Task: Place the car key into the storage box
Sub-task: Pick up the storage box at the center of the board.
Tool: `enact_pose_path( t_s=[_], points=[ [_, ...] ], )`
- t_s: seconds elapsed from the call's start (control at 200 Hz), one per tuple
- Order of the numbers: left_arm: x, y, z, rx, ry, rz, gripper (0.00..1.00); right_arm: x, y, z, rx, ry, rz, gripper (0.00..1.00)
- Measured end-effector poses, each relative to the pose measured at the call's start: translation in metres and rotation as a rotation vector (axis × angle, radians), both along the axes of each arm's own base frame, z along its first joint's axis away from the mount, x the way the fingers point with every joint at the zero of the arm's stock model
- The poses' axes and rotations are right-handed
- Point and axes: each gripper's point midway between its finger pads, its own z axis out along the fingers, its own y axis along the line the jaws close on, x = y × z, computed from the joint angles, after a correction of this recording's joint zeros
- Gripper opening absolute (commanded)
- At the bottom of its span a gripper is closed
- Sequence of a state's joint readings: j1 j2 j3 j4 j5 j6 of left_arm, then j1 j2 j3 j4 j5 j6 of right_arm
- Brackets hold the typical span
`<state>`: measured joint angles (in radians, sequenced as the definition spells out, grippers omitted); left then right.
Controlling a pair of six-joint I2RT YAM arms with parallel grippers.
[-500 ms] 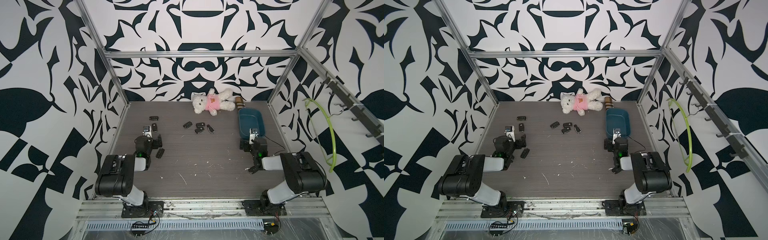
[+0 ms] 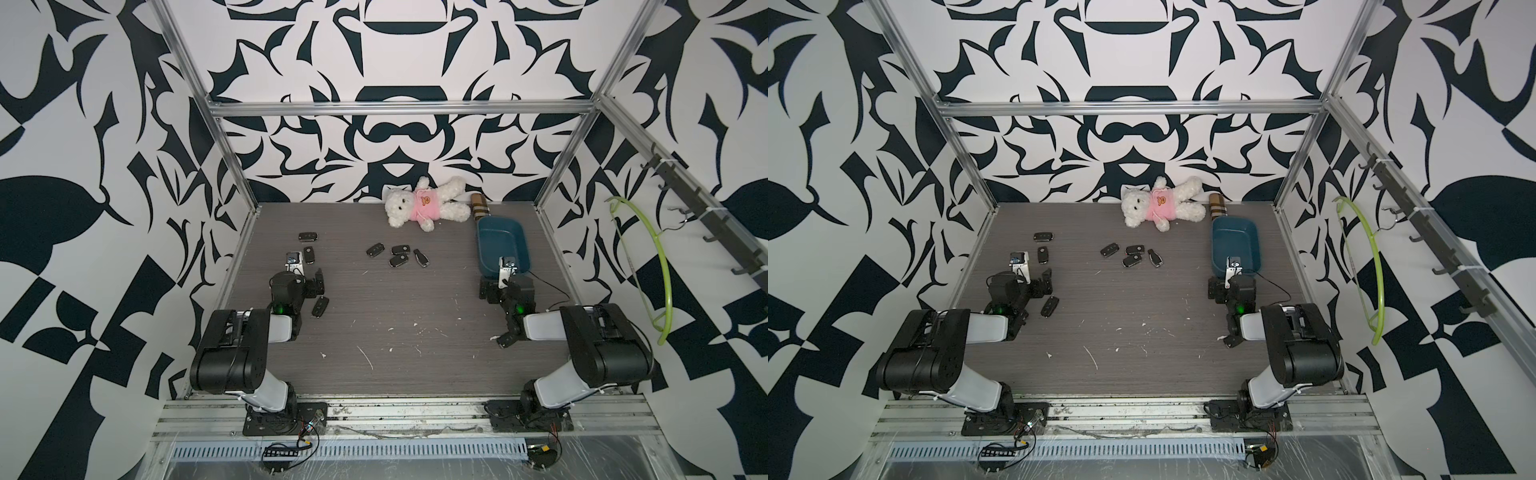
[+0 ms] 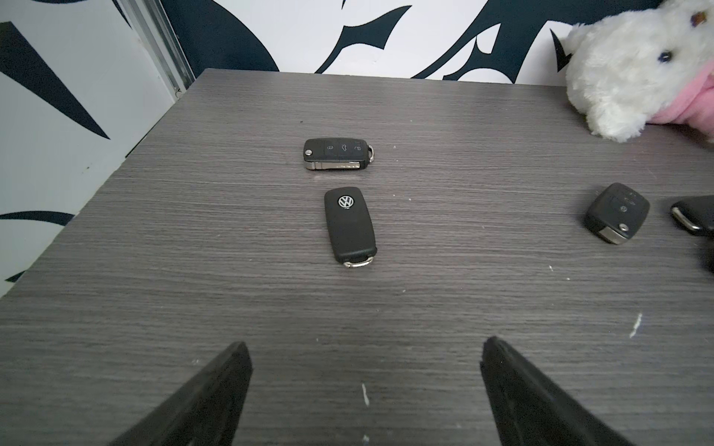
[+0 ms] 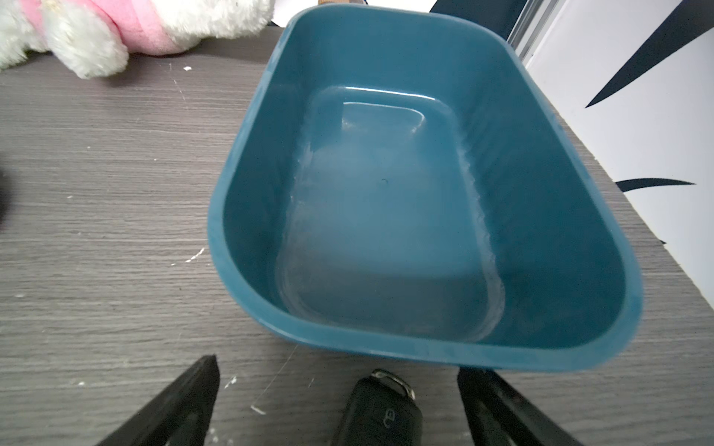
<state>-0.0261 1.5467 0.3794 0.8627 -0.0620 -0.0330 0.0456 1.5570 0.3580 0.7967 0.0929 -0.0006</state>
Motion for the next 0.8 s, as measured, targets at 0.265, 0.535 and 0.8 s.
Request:
enact_pose_path(
  t_s=[0.265,0.535,0.8],
  points=[
    [0.0,0.001,0.0,0.001,0.0,0.004,0.99,0.0,0.0,0.0,0.0,-0.001,0.0,0.99],
    [0.029,0.013,0.083,-0.013,-0.001,0.091,0.99,0.009,-0.014,0.052,-0.003,-0.033,-0.092,1.0],
    [0.035,0.026,0.191,-0.192,-0.052,0.238,0.99,0.053,-0.022,0.167,0.161,-0.146,-0.234,1.0]
  ],
)
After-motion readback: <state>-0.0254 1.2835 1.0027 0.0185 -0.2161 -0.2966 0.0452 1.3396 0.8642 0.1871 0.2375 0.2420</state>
